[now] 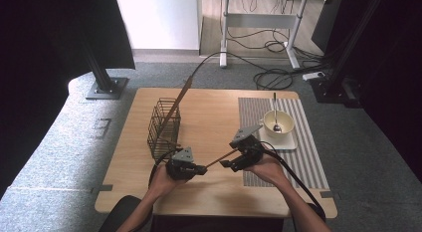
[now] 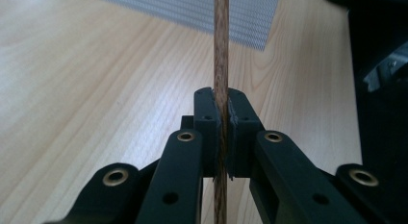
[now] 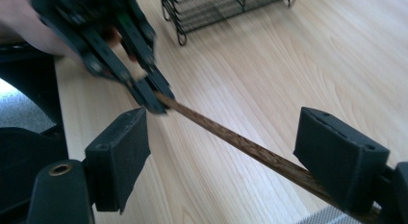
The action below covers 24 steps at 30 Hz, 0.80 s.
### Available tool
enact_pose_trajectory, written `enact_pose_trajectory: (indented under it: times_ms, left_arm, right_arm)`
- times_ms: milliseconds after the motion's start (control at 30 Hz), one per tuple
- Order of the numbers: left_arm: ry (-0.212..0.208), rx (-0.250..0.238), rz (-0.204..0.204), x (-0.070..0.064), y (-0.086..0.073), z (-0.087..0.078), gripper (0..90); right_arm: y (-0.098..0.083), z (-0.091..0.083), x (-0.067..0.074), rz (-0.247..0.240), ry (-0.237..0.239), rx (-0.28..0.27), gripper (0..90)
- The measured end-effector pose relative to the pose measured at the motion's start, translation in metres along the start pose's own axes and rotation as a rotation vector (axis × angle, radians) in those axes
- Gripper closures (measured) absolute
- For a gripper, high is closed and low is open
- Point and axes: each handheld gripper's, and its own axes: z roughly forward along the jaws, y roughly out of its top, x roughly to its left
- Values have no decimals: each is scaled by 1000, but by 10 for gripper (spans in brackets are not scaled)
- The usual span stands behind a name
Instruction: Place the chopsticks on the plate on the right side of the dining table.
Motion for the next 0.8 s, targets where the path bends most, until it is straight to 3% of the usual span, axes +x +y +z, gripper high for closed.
enact_pose_trajectory:
  times_ms: [100,233,533,733,800]
  left_arm:
    - [1,-10,7,0,1,-2,850]
    - [-7,22,23,-1,0,2,852]
    - [-48,91,84,-6,1,6,853]
    - [-81,119,118,-11,1,9,853]
    - [-88,122,123,-11,2,9,854]
  right_arm:
    - [-7,1,-5,22,9,-11,211]
    - [-13,2,-6,35,21,-13,219]
    - [-15,-18,-2,-32,-17,42,184]
    - [-26,-14,5,-80,-11,117,316]
    - [-30,-11,8,-101,-8,148,405]
